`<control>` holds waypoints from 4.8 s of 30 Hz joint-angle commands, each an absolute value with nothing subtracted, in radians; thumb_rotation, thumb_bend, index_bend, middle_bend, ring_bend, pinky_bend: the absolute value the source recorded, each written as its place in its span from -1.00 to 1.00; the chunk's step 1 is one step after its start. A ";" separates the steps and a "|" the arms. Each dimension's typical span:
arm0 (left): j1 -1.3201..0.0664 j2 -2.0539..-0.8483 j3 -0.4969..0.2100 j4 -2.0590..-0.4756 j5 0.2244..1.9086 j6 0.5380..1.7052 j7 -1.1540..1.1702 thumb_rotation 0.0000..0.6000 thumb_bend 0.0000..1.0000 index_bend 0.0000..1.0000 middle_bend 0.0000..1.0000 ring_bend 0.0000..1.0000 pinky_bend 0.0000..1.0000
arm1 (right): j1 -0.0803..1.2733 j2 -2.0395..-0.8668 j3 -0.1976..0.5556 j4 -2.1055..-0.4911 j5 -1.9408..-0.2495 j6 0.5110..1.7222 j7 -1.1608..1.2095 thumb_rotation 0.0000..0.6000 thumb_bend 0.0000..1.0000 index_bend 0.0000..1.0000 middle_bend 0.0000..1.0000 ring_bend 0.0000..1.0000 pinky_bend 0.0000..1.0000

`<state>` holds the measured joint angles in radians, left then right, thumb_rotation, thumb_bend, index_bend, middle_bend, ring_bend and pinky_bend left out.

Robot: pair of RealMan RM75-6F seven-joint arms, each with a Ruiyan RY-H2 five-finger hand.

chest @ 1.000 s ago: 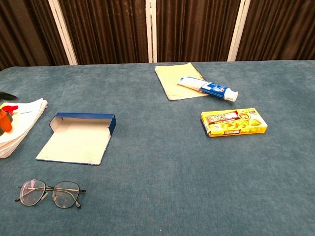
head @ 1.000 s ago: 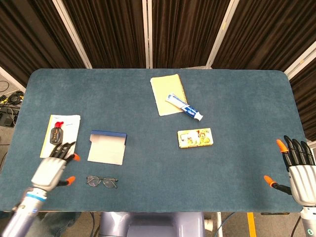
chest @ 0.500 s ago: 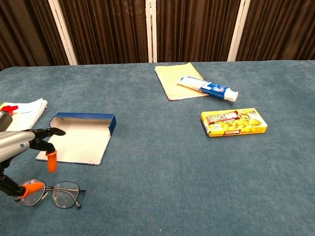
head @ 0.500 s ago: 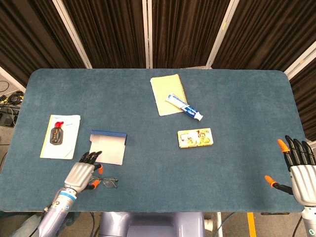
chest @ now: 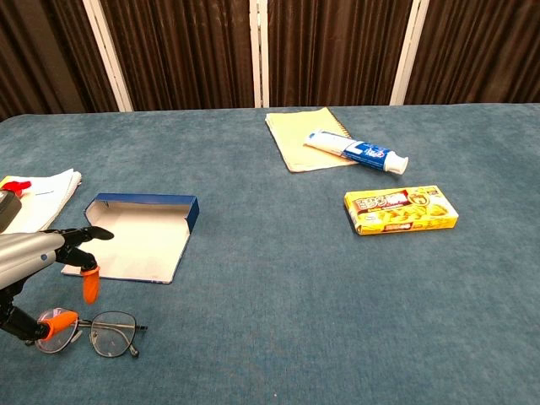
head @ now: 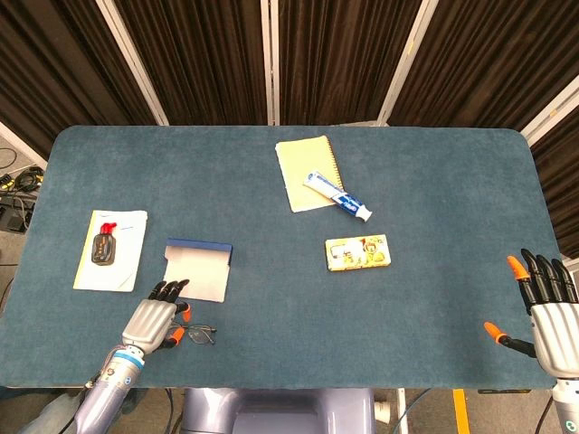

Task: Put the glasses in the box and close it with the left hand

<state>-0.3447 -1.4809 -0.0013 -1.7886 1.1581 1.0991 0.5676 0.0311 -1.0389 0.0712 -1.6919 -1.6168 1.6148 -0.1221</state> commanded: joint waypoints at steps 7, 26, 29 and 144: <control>-0.353 -1.504 0.011 -1.761 1.145 1.103 0.565 1.00 -0.10 -0.04 -1.00 -1.00 -1.00 | 0.030 -1.036 0.072 -1.693 -1.615 1.617 -0.115 1.00 -1.00 -1.00 -1.00 -1.00 -1.00; -0.371 -1.513 0.027 -1.724 1.141 1.079 0.498 1.00 -0.09 0.04 -1.00 -1.00 -1.00 | 0.031 -1.037 0.073 -1.690 -1.611 1.614 -0.114 1.00 -1.00 -1.00 -1.00 -1.00 -1.00; -0.372 -1.518 0.030 -1.718 1.138 1.083 0.504 1.00 -0.08 0.08 -1.00 -1.00 -1.00 | 0.030 -1.036 0.074 -1.690 -1.611 1.615 -0.112 1.00 -1.00 -1.00 -1.00 -1.00 -1.00; -0.778 -1.755 -0.227 -1.071 0.939 0.841 0.293 1.00 -0.63 -1.00 -1.00 -1.00 -1.00 | 0.065 -1.063 0.111 -1.644 -1.488 1.538 -0.128 1.00 -1.00 -1.00 -1.00 -1.00 -1.00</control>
